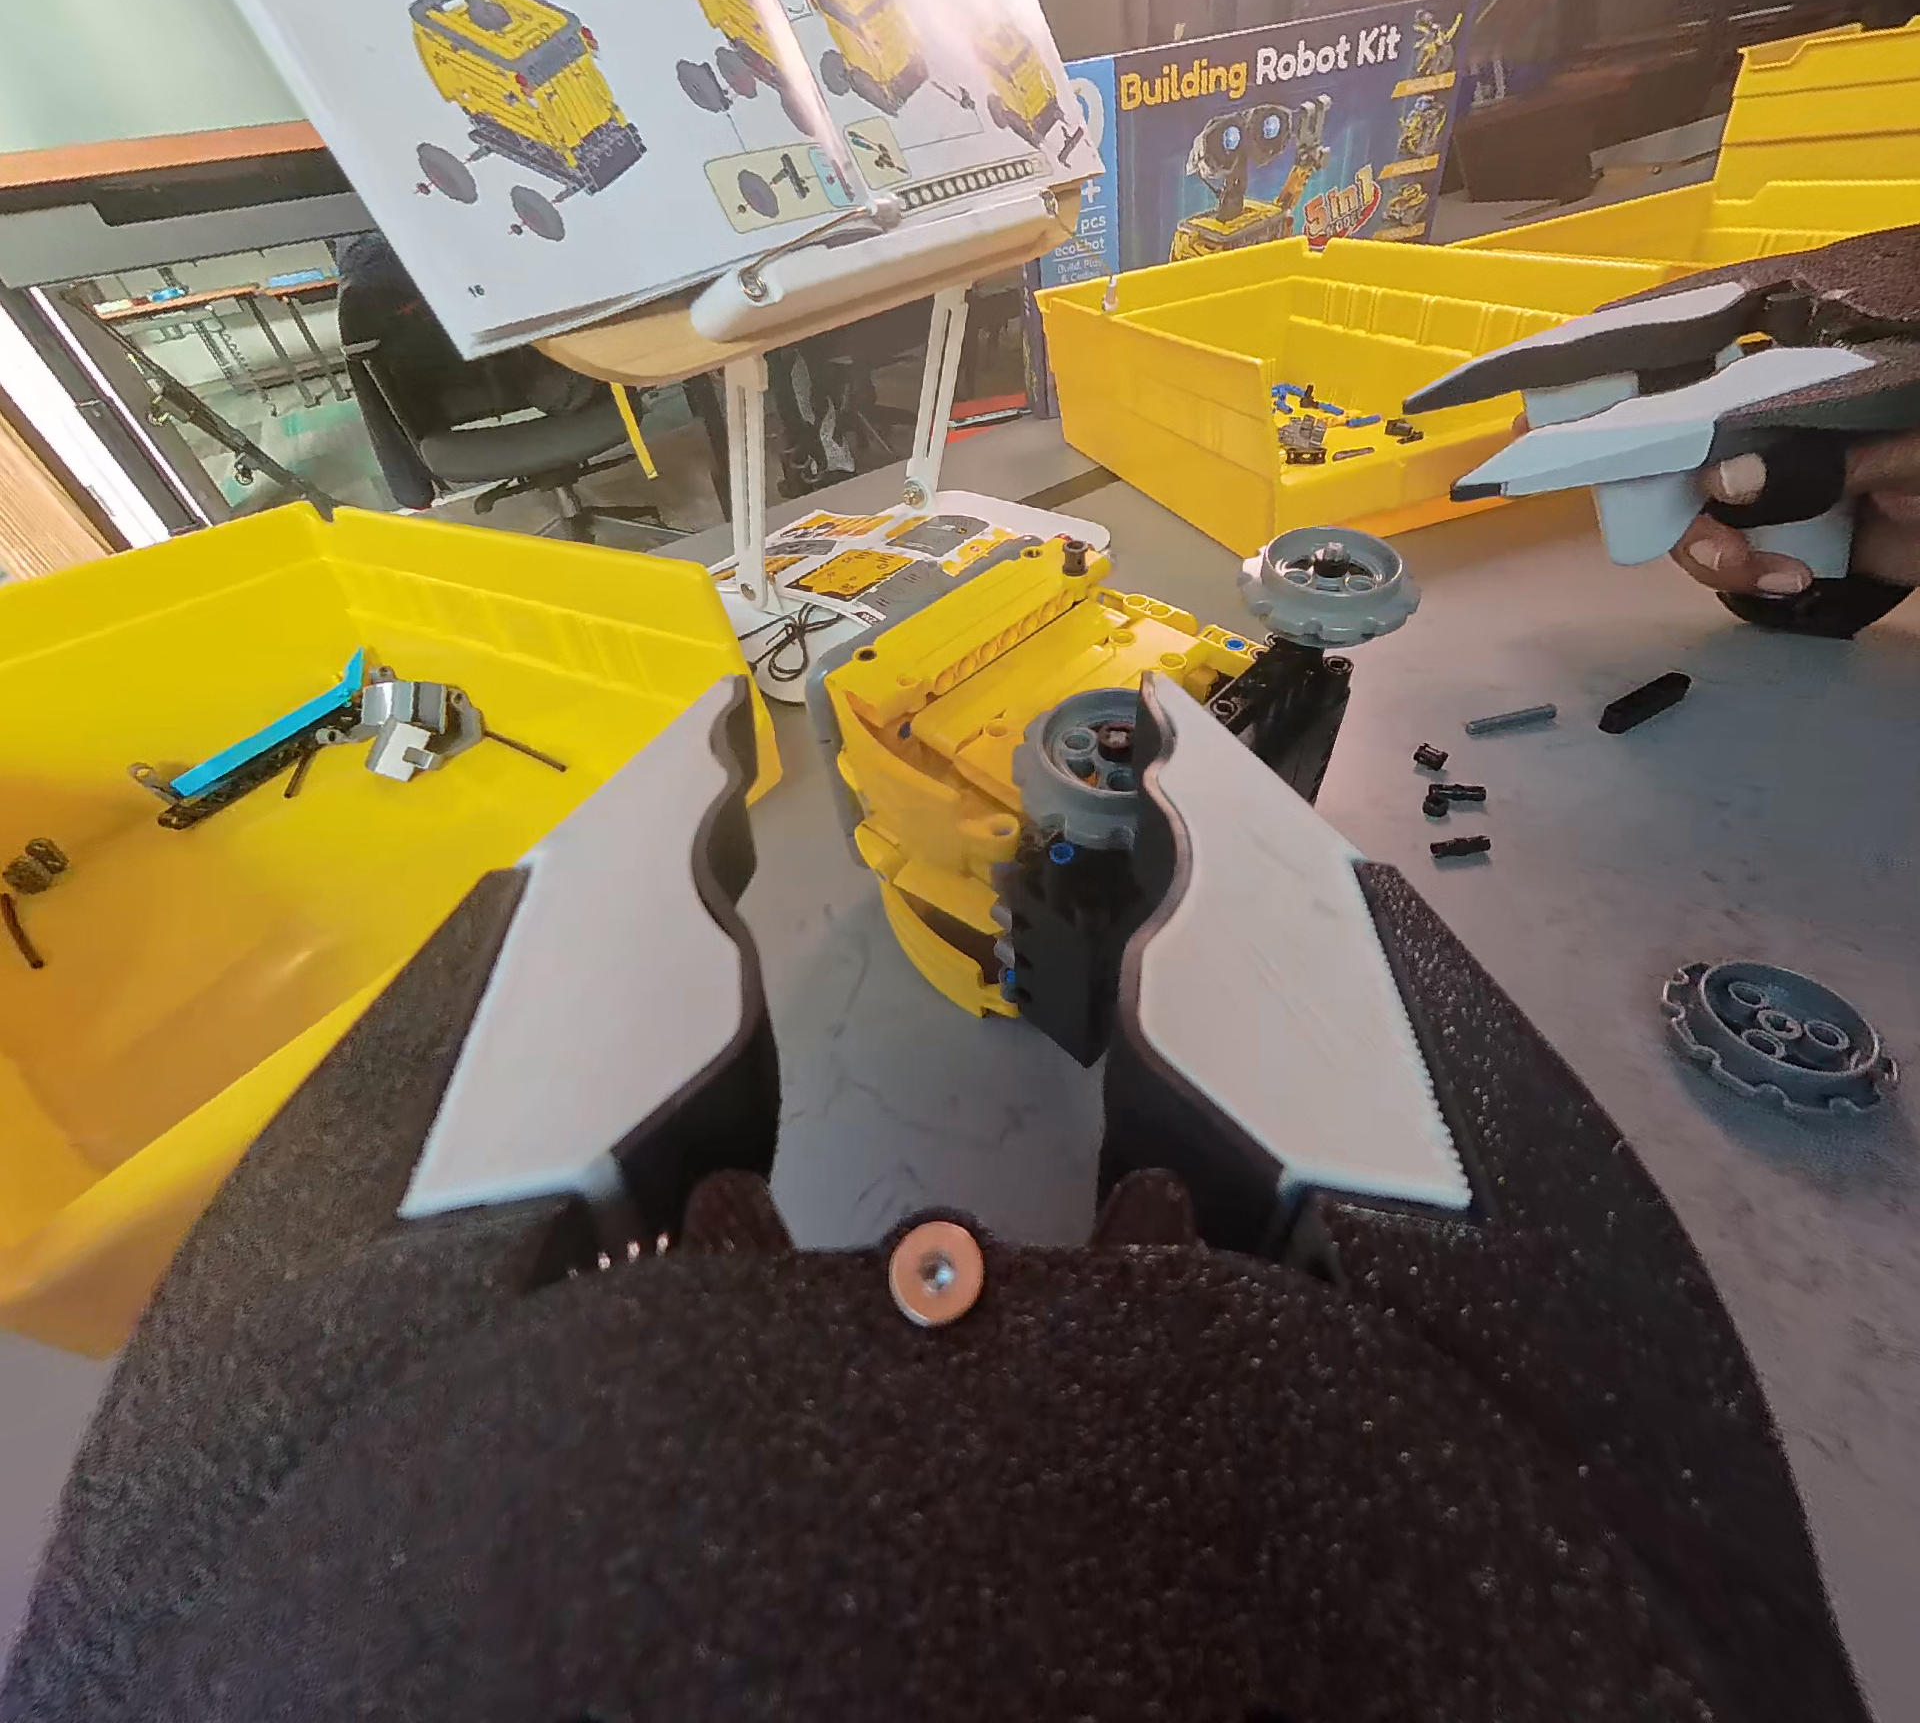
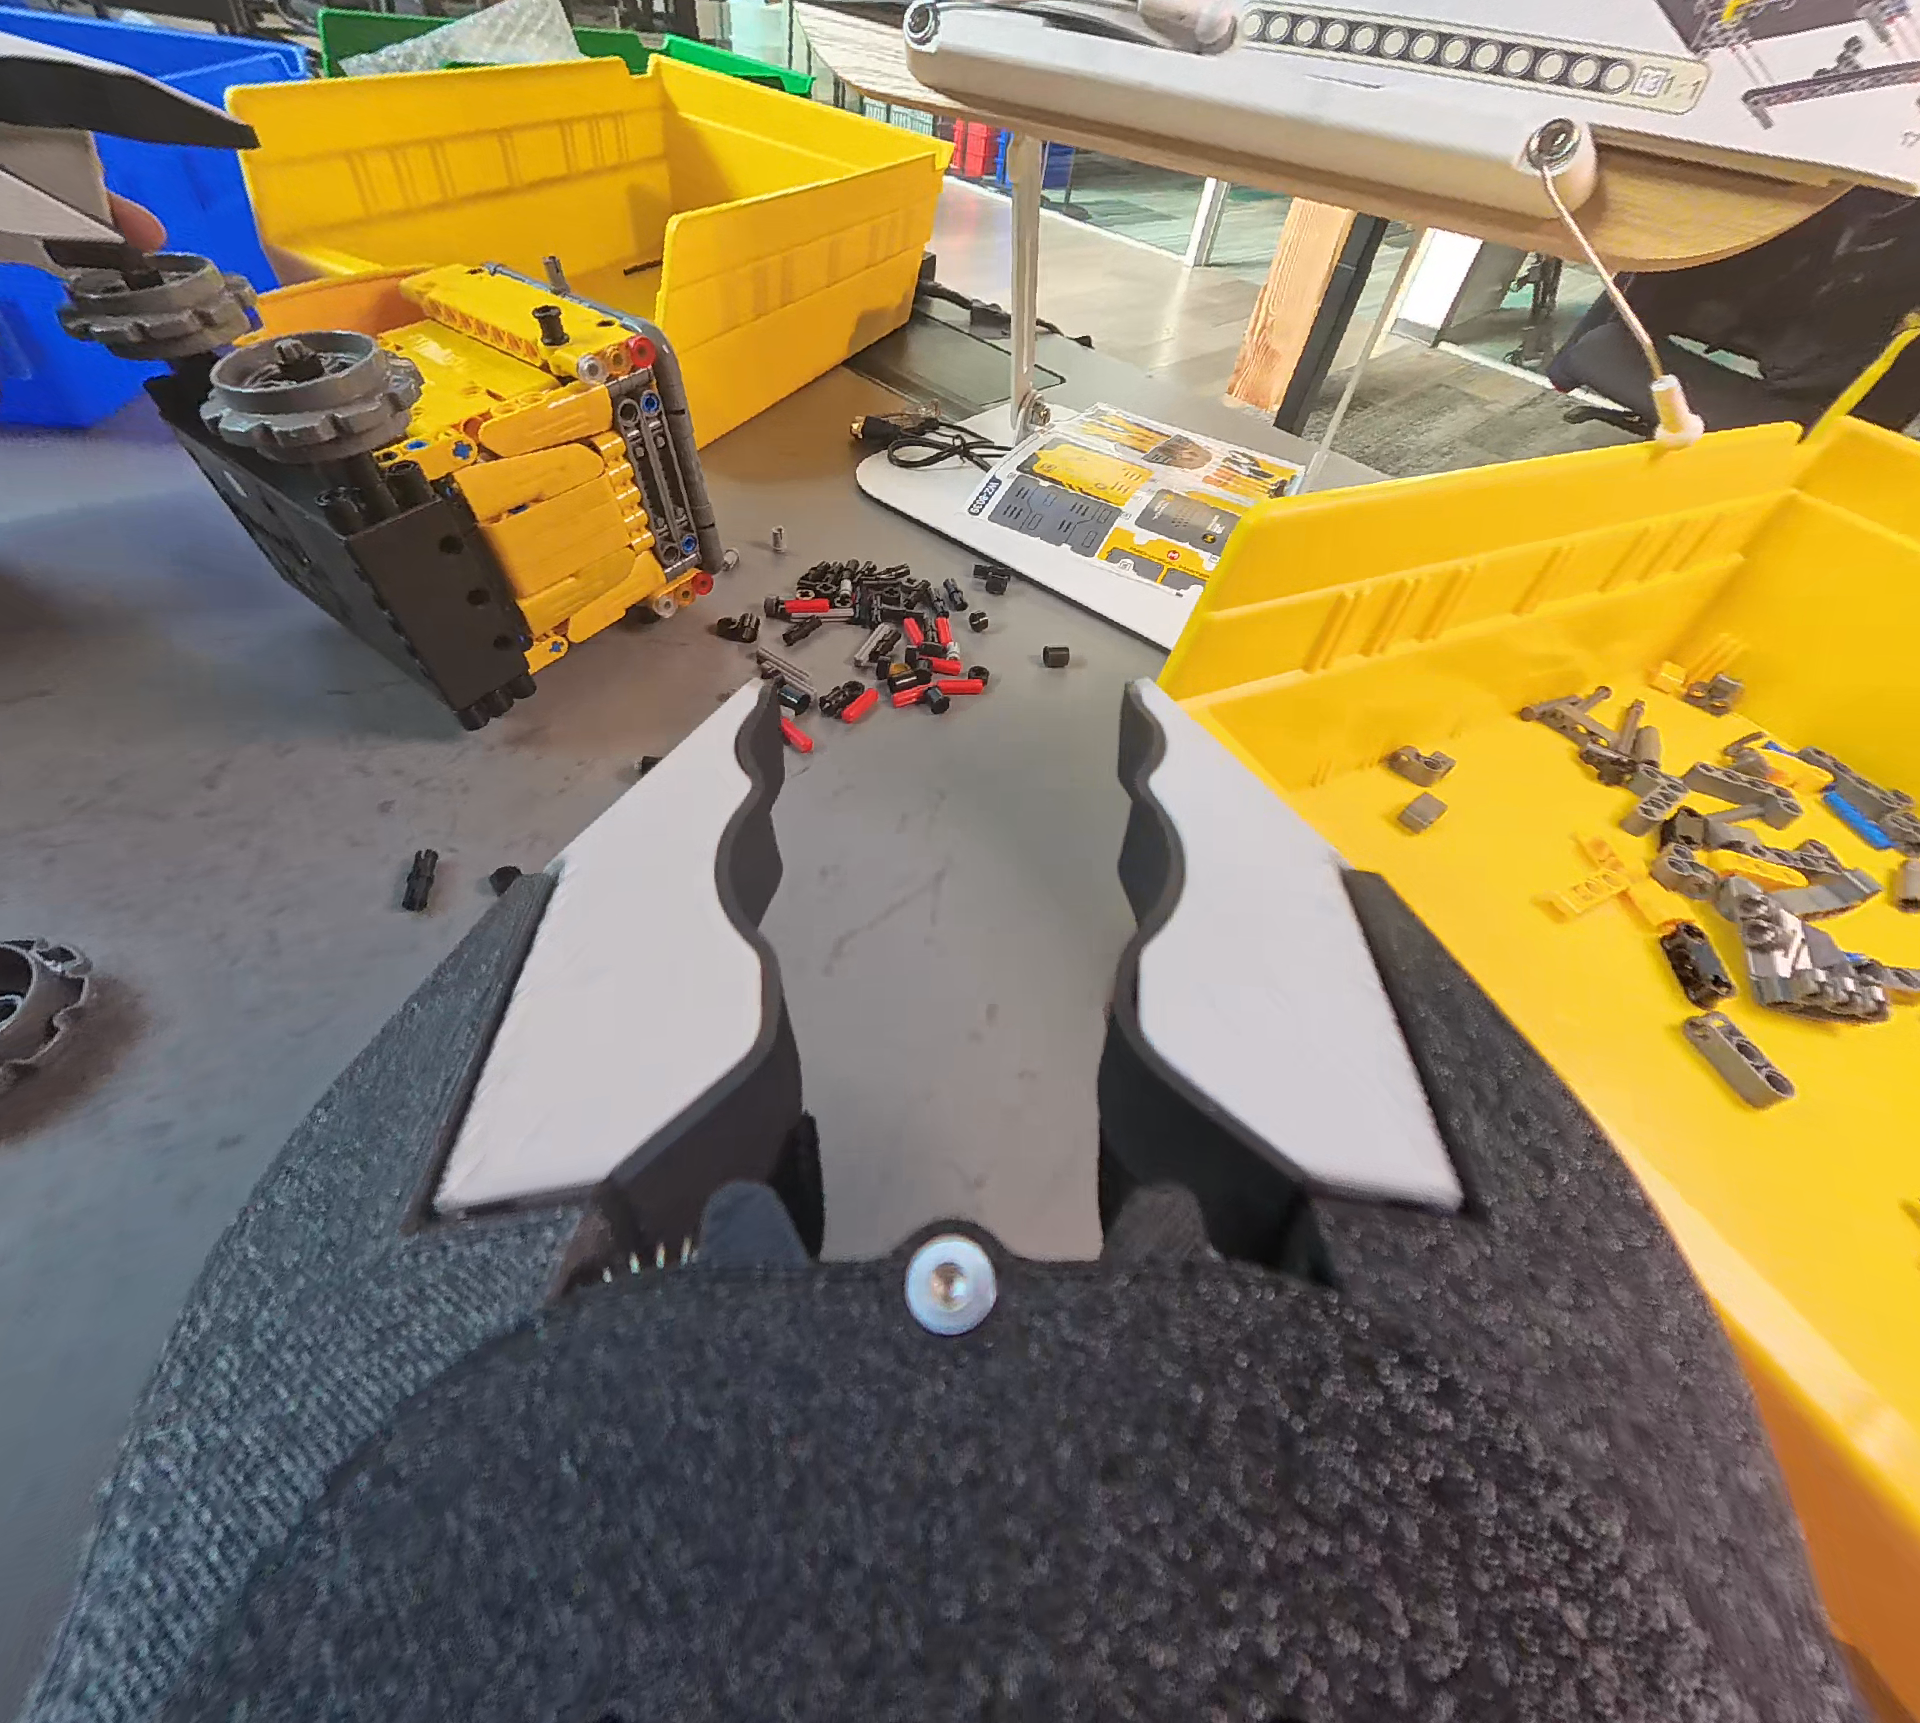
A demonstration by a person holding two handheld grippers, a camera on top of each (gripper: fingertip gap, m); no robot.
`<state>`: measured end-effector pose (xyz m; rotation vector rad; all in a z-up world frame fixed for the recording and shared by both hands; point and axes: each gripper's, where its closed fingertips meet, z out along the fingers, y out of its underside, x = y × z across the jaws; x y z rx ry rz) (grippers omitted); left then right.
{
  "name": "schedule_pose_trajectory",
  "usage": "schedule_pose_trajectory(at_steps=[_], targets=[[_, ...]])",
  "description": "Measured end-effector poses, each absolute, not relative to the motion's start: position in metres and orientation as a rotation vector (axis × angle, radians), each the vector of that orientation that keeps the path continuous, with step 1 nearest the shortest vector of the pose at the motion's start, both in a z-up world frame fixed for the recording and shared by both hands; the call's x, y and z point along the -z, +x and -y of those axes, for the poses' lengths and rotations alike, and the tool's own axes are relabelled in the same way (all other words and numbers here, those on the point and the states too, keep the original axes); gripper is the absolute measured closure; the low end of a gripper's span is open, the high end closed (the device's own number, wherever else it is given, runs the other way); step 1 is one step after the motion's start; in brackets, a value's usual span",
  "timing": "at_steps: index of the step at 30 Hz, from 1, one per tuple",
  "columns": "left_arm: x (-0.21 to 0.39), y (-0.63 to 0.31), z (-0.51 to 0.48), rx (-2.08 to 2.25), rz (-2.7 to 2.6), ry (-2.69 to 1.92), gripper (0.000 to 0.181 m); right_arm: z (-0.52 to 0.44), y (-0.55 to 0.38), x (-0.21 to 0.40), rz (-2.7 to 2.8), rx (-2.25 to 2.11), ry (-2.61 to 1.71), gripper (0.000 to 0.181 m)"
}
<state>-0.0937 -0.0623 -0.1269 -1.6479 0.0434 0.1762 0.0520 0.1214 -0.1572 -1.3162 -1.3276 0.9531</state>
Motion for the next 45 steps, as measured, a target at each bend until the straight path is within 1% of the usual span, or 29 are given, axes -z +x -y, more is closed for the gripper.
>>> schedule_pose_trajectory(at_steps=[9,17,20,25,31,37,45], targets=[[0.129,-0.099,0.063,-0.143,0.001,-1.662,0.110,-0.121,0.054,0.150,1.309,-0.934,-1.289,0.116],[0.132,-0.094,0.061,-0.137,-0.024,-1.681,0.114,-0.133,0.060,0.153,1.343,-0.869,-1.322,0.127],[0.129,-0.092,0.062,-0.129,-0.033,-1.669,0.114,-0.135,0.059,0.163,1.390,-0.858,-1.354,0.129],[0.124,-0.087,0.064,-0.105,-0.049,-1.657,0.116,-0.117,0.059,0.177,1.545,-0.866,-1.339,0.145],[0.122,-0.083,0.065,-0.110,-0.065,-1.666,0.123,-0.091,0.057,0.203,1.744,-0.858,-1.321,0.156],[0.124,-0.083,0.065,-0.113,-0.069,-1.674,0.125,-0.064,0.071,0.223,2.007,-0.817,-1.281,0.157],[0.131,-0.080,0.062,-0.100,-0.078,-1.701,0.126,-0.063,0.085,0.238,2.107,-0.759,-1.386,0.161]])
